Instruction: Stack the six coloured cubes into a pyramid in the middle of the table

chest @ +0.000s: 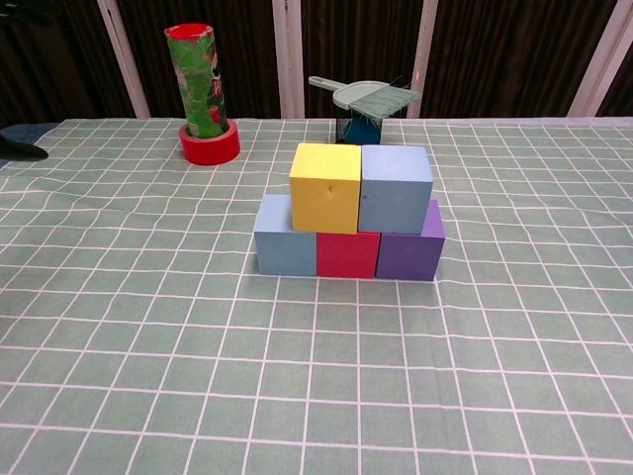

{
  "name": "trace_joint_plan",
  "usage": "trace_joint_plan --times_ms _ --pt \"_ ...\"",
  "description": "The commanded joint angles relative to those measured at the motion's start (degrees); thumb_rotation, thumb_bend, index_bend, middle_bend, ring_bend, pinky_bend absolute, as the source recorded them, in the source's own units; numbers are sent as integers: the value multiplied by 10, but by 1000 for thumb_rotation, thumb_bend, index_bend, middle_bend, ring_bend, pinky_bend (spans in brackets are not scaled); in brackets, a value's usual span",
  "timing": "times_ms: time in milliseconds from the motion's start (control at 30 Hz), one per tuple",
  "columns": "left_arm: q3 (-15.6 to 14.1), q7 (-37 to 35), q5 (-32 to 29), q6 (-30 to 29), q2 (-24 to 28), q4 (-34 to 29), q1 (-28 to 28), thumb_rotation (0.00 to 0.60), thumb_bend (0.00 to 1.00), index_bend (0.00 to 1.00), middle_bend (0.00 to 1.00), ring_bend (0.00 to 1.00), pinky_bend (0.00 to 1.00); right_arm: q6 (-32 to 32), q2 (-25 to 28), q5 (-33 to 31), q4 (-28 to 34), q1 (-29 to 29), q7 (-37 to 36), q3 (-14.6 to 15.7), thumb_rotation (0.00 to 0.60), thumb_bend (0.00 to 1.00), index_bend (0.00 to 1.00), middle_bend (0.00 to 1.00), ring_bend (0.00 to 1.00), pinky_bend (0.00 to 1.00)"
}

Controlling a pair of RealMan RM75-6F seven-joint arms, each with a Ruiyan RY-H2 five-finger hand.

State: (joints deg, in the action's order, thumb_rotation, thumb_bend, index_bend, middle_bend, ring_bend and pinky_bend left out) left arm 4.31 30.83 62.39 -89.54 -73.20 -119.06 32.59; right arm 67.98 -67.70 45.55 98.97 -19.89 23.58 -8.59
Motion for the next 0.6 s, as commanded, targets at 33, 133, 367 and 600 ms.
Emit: trace_joint_plan --times_ms 33,133,367,600 --pt "5 -2 -1 5 1 0 -4 600 166 0 53 0 0 -13 -8 -28 -27 -8 11 -3 600 212 0 0 0 0" --pt "10 -4 -3 12 2 -1 -8 600 166 0 53 0 0 -34 -12 -72 -57 -14 16 -8 600 212 0 0 0 0" --pt "20 -4 -2 23 4 -3 -16 600 167 0 54 0 0 -53 -17 -94 -75 -17 10 -8 600 212 0 133 55 0" --pt "29 -2 -1 32 3 -2 -23 600 167 0 54 0 0 -63 -17 -93 -70 -20 -4 -11 600 211 0 146 59 0"
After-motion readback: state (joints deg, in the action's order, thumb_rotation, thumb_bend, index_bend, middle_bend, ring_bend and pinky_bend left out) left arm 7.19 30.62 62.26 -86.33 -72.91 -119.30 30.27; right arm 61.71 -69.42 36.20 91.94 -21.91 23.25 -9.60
